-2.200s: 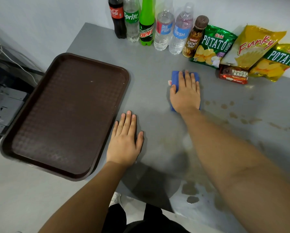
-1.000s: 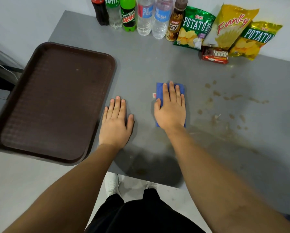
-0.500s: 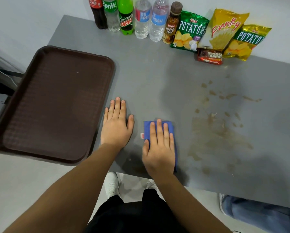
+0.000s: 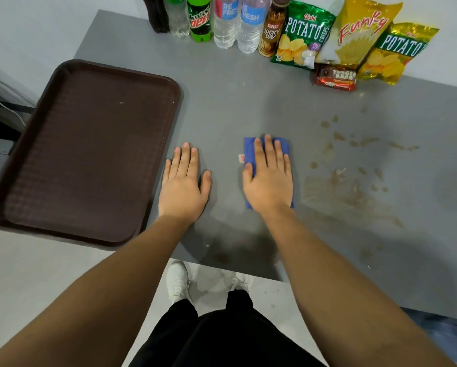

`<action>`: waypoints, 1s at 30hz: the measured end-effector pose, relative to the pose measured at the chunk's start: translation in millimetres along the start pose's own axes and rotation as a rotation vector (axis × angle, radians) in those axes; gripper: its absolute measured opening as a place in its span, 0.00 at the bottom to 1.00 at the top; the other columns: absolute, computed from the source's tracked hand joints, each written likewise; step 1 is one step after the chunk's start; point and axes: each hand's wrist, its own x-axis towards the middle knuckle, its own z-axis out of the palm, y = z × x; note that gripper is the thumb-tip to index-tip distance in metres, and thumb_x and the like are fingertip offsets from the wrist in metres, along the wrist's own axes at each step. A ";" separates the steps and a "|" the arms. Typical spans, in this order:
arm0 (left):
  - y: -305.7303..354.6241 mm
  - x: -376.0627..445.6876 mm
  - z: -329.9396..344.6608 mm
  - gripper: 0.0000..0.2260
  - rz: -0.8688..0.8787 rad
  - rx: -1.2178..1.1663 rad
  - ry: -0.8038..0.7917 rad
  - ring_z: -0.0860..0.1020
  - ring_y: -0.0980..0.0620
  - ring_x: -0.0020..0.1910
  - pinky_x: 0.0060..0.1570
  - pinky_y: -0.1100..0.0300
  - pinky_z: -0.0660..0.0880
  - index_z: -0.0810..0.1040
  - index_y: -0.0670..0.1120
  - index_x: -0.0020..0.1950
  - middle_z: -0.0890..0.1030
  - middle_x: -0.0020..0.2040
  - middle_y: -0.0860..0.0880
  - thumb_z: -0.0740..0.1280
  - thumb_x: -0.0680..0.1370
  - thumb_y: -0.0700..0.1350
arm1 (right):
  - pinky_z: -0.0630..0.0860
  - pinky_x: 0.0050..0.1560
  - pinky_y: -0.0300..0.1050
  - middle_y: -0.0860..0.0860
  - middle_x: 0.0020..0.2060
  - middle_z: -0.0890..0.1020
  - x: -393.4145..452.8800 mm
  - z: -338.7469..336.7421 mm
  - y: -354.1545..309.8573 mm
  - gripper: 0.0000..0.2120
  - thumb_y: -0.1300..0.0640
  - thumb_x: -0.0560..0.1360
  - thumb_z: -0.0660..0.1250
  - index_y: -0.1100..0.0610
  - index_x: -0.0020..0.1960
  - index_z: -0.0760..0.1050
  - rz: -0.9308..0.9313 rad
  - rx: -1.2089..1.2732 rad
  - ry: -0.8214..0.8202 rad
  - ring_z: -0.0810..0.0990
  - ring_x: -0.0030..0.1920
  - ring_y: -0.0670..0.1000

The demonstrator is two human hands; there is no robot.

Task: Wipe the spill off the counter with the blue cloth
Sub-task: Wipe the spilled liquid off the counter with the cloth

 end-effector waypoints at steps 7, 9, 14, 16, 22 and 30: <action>-1.1 1.2 -2.5 0.29 0.008 0.001 -0.027 0.47 0.46 0.85 0.83 0.47 0.45 0.53 0.43 0.85 0.52 0.85 0.44 0.51 0.87 0.56 | 0.50 0.82 0.54 0.52 0.83 0.55 -59.7 -5.8 35.3 0.32 0.46 0.82 0.48 0.54 0.84 0.52 0.097 -0.038 0.025 0.52 0.83 0.54; -1.3 0.8 -2.4 0.29 0.013 -0.001 -0.030 0.47 0.46 0.84 0.83 0.47 0.46 0.53 0.43 0.85 0.52 0.85 0.44 0.51 0.87 0.56 | 0.50 0.82 0.55 0.52 0.84 0.53 -86.2 -4.9 35.4 0.32 0.46 0.82 0.48 0.53 0.84 0.49 0.102 -0.044 0.006 0.51 0.83 0.54; -2.7 1.0 -2.1 0.30 0.010 -0.008 -0.022 0.47 0.45 0.84 0.83 0.46 0.46 0.54 0.43 0.85 0.52 0.85 0.44 0.51 0.87 0.56 | 0.52 0.82 0.56 0.53 0.83 0.53 -144.0 5.5 2.6 0.31 0.47 0.83 0.48 0.54 0.84 0.50 0.062 -0.064 -0.025 0.52 0.83 0.55; -2.5 1.2 -1.8 0.29 0.010 -0.010 -0.016 0.48 0.45 0.84 0.83 0.46 0.46 0.54 0.43 0.85 0.53 0.85 0.44 0.51 0.87 0.56 | 0.52 0.82 0.54 0.53 0.83 0.56 -156.2 12.4 -19.5 0.29 0.47 0.85 0.48 0.55 0.83 0.53 0.022 -0.045 0.005 0.54 0.83 0.55; -1.8 2.1 -2.6 0.29 0.001 -0.050 -0.014 0.47 0.46 0.84 0.82 0.49 0.43 0.54 0.43 0.85 0.53 0.85 0.43 0.53 0.87 0.55 | 0.51 0.82 0.55 0.53 0.83 0.55 -111.5 20.7 -56.0 0.29 0.46 0.85 0.50 0.54 0.83 0.53 -0.134 -0.003 -0.018 0.50 0.83 0.54; 5.4 0.0 -22.3 0.24 -0.012 -0.199 0.014 0.57 0.42 0.83 0.81 0.47 0.52 0.68 0.41 0.80 0.63 0.82 0.41 0.62 0.85 0.50 | 0.54 0.82 0.56 0.52 0.83 0.58 -49.8 6.0 -19.9 0.30 0.47 0.82 0.54 0.55 0.82 0.57 -0.076 -0.008 -0.004 0.54 0.83 0.54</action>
